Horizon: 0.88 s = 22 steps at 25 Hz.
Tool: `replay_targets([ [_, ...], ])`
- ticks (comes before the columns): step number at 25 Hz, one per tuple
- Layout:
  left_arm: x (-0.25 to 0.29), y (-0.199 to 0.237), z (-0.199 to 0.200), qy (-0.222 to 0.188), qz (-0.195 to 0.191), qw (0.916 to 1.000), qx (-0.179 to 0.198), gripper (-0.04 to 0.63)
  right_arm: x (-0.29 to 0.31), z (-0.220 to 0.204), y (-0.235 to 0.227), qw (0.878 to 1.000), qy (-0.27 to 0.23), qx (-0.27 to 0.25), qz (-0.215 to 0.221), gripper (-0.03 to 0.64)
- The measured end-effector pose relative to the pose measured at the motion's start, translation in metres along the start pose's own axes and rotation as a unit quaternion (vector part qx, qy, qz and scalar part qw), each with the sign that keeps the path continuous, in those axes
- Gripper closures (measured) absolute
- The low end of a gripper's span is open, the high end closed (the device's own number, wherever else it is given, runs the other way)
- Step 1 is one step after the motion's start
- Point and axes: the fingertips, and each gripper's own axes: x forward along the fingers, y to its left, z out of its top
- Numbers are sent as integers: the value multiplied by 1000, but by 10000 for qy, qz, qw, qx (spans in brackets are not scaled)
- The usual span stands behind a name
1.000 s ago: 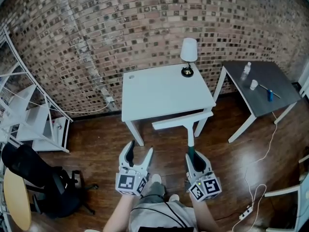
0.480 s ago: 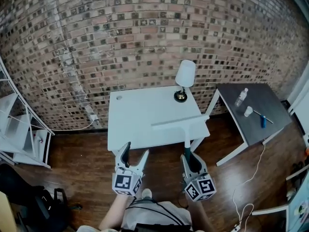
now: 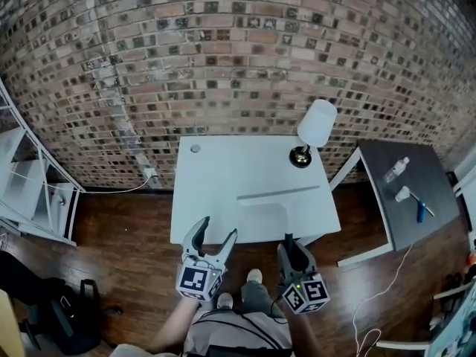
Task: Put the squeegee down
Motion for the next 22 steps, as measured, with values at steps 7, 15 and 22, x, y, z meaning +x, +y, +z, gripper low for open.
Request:
replay_targets([
  [7,63,42,-20,269,475,9985,42,294,88,-5,-48,9994,123,212,251,502],
  [15,166,69,-22,344,784,9959,290,293,184,-32,-115,9961,608,334,544,502],
  [22,207,80,-43,616,1005,9929,129,293,268,-115,-170,9869,1476,507,407,502],
])
